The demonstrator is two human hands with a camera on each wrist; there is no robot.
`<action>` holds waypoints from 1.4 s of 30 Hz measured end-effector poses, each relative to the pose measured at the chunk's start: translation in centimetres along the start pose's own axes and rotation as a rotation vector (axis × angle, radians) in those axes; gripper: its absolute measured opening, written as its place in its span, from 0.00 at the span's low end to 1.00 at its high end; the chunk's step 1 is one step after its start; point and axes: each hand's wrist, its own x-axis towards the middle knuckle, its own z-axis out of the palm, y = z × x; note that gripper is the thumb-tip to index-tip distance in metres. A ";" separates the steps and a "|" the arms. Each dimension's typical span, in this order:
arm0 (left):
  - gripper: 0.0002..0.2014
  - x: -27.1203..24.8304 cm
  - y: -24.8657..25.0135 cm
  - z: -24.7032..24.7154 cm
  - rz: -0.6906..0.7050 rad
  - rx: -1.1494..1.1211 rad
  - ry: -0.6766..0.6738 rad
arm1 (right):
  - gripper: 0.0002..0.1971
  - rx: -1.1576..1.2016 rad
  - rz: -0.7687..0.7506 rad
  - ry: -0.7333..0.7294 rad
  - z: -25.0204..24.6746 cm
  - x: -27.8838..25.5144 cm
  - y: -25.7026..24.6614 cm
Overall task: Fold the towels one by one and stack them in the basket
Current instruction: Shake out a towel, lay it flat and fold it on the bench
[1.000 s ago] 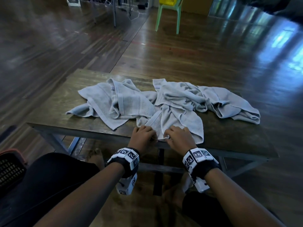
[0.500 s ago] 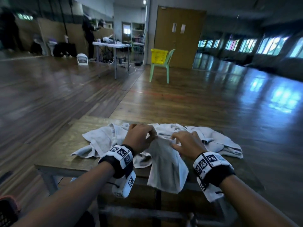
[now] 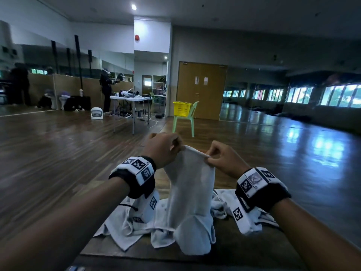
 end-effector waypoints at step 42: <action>0.15 -6.7 -2.3 8.0 -0.175 -0.465 -0.249 | 0.08 -0.424 -0.043 -0.089 2.7 -3.4 1.7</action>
